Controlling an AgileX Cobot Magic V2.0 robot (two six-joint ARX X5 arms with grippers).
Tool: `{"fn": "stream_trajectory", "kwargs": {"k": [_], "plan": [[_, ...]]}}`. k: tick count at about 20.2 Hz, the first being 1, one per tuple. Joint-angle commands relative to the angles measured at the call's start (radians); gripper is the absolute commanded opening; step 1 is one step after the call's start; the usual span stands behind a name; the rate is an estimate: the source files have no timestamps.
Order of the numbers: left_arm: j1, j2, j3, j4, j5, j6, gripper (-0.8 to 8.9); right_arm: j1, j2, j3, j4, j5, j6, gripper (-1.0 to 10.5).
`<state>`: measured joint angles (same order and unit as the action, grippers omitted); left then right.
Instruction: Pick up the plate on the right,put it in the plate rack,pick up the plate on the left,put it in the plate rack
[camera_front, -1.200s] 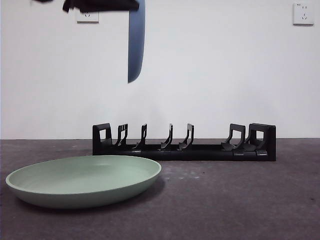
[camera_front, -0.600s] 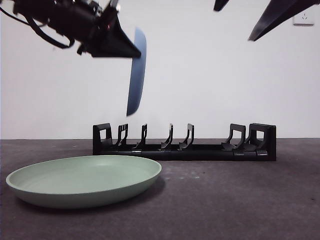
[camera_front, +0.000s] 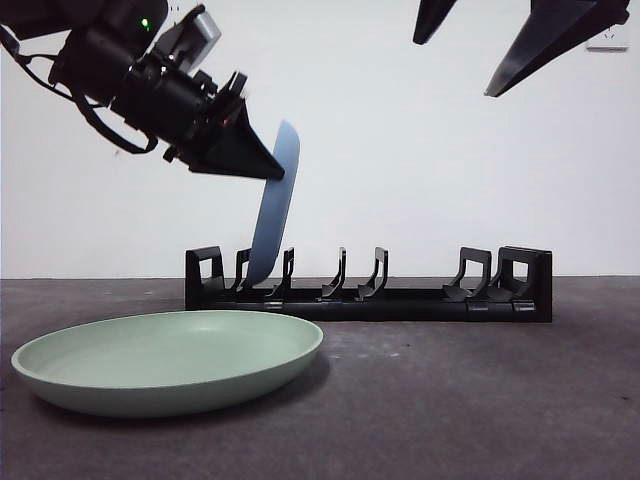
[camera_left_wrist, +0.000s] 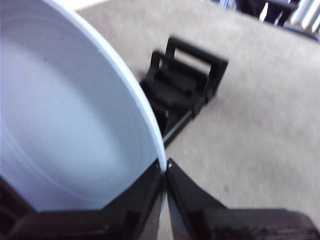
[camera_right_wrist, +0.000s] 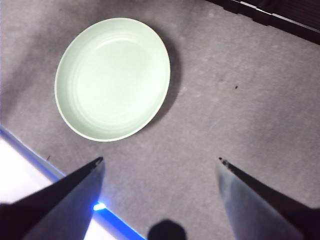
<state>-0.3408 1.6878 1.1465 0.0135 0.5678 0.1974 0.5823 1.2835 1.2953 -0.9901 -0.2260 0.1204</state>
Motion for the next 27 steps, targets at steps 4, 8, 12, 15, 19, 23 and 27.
{"fn": "stream_trajectory", "kwargs": {"k": [4, 8, 12, 15, 19, 23, 27], "plan": [[0.004, 0.014, 0.008, -0.056, -0.061, 0.126, -0.08, 0.002, 0.001, -0.01, 0.009, 0.014, 0.008, 3.8], [0.002, 0.014, 0.008, -0.078, -0.121, 0.165, -0.08, 0.002, 0.001, -0.01, 0.008, 0.015, 0.008, 3.8], [0.0, 0.014, 0.008, -0.078, -0.153, 0.166, -0.01, 0.002, 0.001, -0.01, 0.007, 0.015, 0.008, 3.8], [-0.001, 0.014, 0.008, -0.076, -0.149, 0.161, 0.0, 0.002, 0.001, -0.01, 0.006, 0.015, 0.007, 3.8], [-0.006, 0.014, 0.008, -0.08, -0.148, 0.146, 0.16, 0.002, 0.001, -0.01, 0.006, 0.018, 0.007, 3.8], [-0.008, 0.011, 0.009, -0.086, -0.141, 0.13, 1.65, 0.002, 0.001, -0.01, 0.006, 0.018, 0.007, 3.8], [-0.008, 0.005, 0.009, -0.106, -0.128, 0.117, 1.96, 0.002, 0.001, -0.01, 0.006, 0.018, 0.006, 3.8]]}}
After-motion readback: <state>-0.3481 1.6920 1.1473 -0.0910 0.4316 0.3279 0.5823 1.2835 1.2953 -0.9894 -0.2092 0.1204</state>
